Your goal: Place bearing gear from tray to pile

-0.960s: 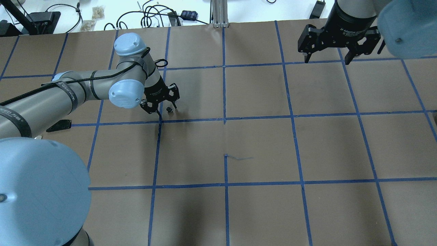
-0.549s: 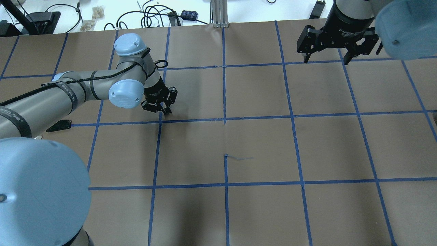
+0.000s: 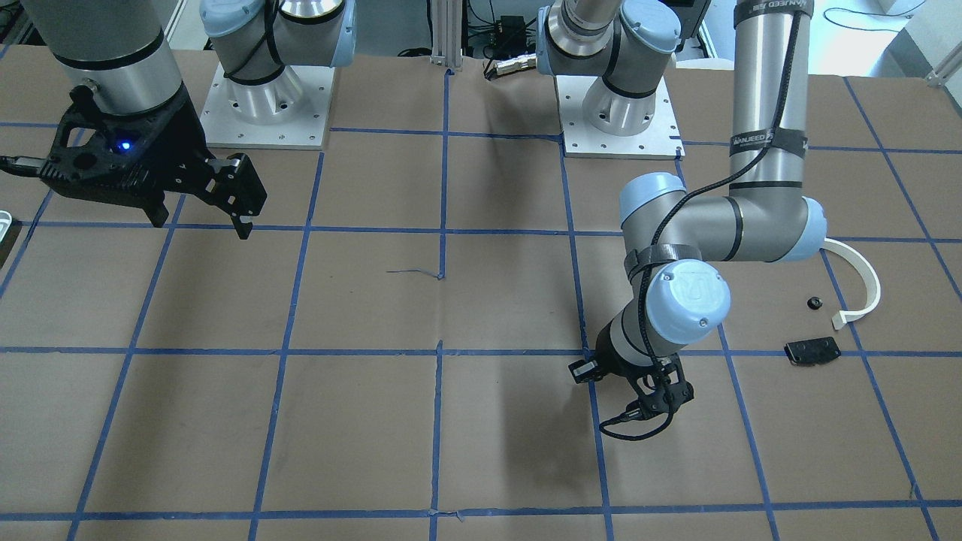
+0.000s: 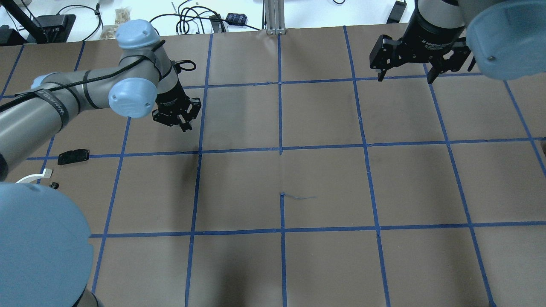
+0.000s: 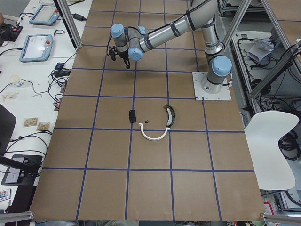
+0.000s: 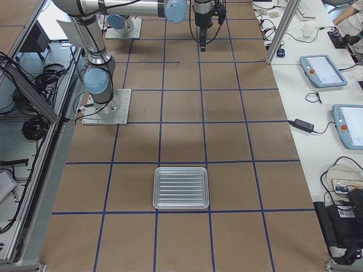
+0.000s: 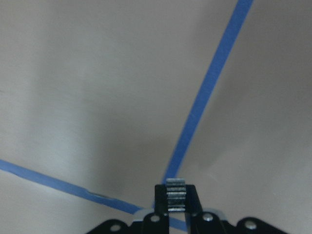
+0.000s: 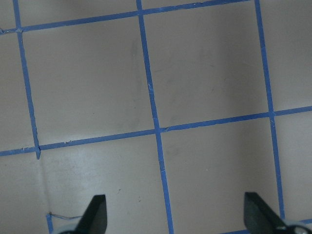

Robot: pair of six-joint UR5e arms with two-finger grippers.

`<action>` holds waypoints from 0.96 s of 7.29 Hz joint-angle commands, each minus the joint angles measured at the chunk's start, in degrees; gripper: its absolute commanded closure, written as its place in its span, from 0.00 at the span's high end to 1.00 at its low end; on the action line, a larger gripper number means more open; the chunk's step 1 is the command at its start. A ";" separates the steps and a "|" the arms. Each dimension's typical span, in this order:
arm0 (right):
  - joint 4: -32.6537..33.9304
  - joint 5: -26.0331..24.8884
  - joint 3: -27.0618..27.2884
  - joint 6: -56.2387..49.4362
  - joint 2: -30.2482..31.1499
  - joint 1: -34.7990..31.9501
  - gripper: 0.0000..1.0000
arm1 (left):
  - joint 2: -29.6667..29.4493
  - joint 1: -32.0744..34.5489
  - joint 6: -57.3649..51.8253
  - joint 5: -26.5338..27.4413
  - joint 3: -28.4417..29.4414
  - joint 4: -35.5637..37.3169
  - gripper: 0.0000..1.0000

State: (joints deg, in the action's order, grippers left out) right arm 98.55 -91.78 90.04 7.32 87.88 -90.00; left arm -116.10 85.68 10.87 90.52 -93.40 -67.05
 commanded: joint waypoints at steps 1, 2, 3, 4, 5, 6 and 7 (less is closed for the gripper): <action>0.06 0.19 0.05 0.14 0.01 0.00 1.00 | 3.85 -6.72 -14.77 3.24 0.59 -5.18 0.00; 0.06 0.19 0.05 0.15 0.01 0.00 1.00 | 5.34 -11.97 -22.75 3.34 -0.11 -6.59 0.00; 0.06 0.19 0.05 0.06 0.01 0.00 1.00 | 6.66 -17.42 -30.22 3.34 -1.77 -6.78 0.00; 0.06 0.19 0.05 0.06 0.01 0.00 1.00 | 7.72 -23.13 -37.17 3.43 -3.70 -6.61 0.00; 0.06 0.11 0.05 -0.03 0.01 0.00 1.00 | 8.34 -27.71 -42.20 4.74 -5.37 -6.61 0.00; 0.06 0.11 0.14 -0.03 0.01 0.00 1.00 | 8.34 -32.54 -47.47 5.18 -6.61 -6.26 0.00; 0.06 0.11 0.14 -0.03 0.01 0.00 1.00 | 7.04 -37.64 -51.27 5.02 -7.84 -6.08 0.00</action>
State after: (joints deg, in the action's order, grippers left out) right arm 98.61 -91.66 90.15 7.31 87.89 -90.00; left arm -108.21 54.41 -34.73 95.36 -99.58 -73.38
